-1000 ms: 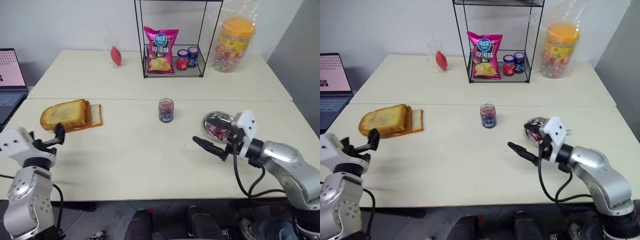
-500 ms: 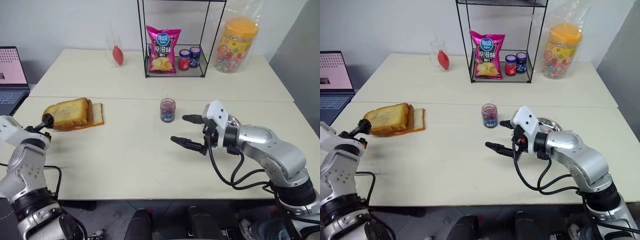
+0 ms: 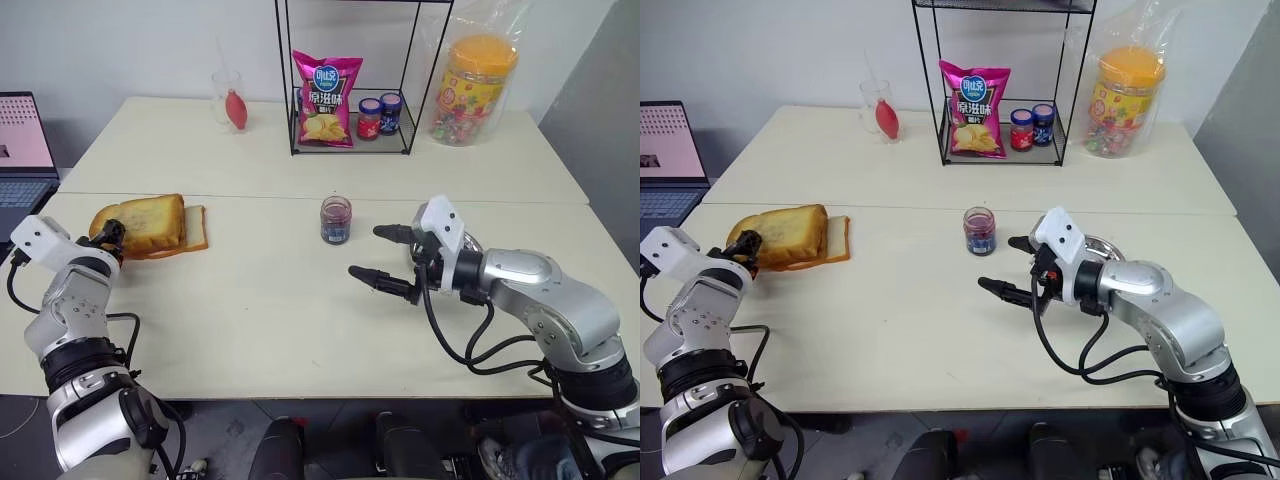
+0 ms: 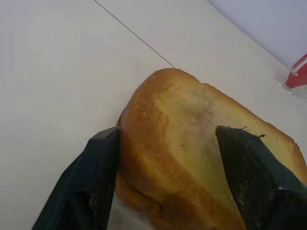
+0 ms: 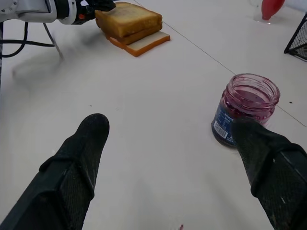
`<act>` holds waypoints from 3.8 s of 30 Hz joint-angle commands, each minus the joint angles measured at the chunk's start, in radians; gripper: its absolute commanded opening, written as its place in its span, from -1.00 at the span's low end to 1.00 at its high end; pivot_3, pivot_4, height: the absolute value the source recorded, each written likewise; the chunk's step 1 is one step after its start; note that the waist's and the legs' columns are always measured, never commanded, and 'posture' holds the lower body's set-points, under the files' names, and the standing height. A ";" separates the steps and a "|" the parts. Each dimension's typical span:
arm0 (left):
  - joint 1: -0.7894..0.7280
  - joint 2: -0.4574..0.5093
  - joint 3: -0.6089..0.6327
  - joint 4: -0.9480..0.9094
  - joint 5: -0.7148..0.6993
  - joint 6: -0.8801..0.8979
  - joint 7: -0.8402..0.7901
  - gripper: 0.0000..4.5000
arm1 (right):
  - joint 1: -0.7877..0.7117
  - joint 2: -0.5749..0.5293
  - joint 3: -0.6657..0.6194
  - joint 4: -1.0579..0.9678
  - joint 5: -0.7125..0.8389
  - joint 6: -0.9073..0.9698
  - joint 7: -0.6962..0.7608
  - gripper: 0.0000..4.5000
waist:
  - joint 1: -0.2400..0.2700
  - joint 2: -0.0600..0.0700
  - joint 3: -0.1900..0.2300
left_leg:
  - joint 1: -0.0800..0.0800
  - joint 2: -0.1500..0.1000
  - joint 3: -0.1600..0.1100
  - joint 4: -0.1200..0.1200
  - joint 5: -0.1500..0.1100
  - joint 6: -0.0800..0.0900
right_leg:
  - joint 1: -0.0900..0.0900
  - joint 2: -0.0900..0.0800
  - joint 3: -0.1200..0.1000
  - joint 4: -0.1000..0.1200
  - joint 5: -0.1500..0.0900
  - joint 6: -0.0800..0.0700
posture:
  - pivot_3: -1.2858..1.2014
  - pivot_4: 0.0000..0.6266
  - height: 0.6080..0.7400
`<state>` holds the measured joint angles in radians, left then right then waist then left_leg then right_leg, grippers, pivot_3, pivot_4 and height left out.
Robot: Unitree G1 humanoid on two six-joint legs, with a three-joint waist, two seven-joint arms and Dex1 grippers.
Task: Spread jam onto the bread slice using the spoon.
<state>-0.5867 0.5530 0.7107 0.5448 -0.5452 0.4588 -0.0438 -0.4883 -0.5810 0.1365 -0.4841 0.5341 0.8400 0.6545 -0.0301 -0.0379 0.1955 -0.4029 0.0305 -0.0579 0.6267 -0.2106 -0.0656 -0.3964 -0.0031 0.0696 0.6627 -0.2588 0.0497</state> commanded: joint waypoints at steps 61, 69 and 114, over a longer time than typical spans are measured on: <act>-0.186 -0.014 -0.899 -0.039 0.156 0.002 -1.088 -1.00 | 0.538 -0.263 -0.368 -0.296 0.160 -0.106 0.116 1.00 | -0.001 0.002 0.000 | -0.014 -0.001 0.001 0.003 0.000 0.001 | -0.013 0.000 0.002 0.000 0.001 0.001 | 0.03 -0.52 1.00; -0.152 -0.026 -0.887 -0.048 0.226 -0.041 -1.058 -0.82 | 0.546 -0.264 -0.374 -0.308 0.170 -0.103 0.101 1.00 | -0.001 0.002 0.000 | -0.014 -0.001 0.001 0.003 0.000 0.001 | -0.012 0.001 0.001 0.001 0.001 0.001 | 0.03 -0.52 1.00; 0.018 0.133 -0.905 -0.861 0.183 -0.136 -1.155 0.45 | 0.171 0.271 -0.674 0.531 0.208 -0.205 -0.451 1.00 | -0.006 0.008 -0.001 | -0.009 0.000 0.003 0.002 0.002 0.003 | -0.010 0.002 0.004 0.003 0.003 0.000 | 0.03 -0.52 1.00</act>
<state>-0.5529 0.6897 -0.1930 -0.3002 -0.3644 0.3371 -1.2020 -0.2928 -0.3108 -0.5107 0.0365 0.6944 0.6413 0.1824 -0.0357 -0.0294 0.1946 -0.4114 0.0302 -0.0549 0.6291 -0.2085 -0.0621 -0.4059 -0.0016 0.0731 0.6654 -0.2560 0.0495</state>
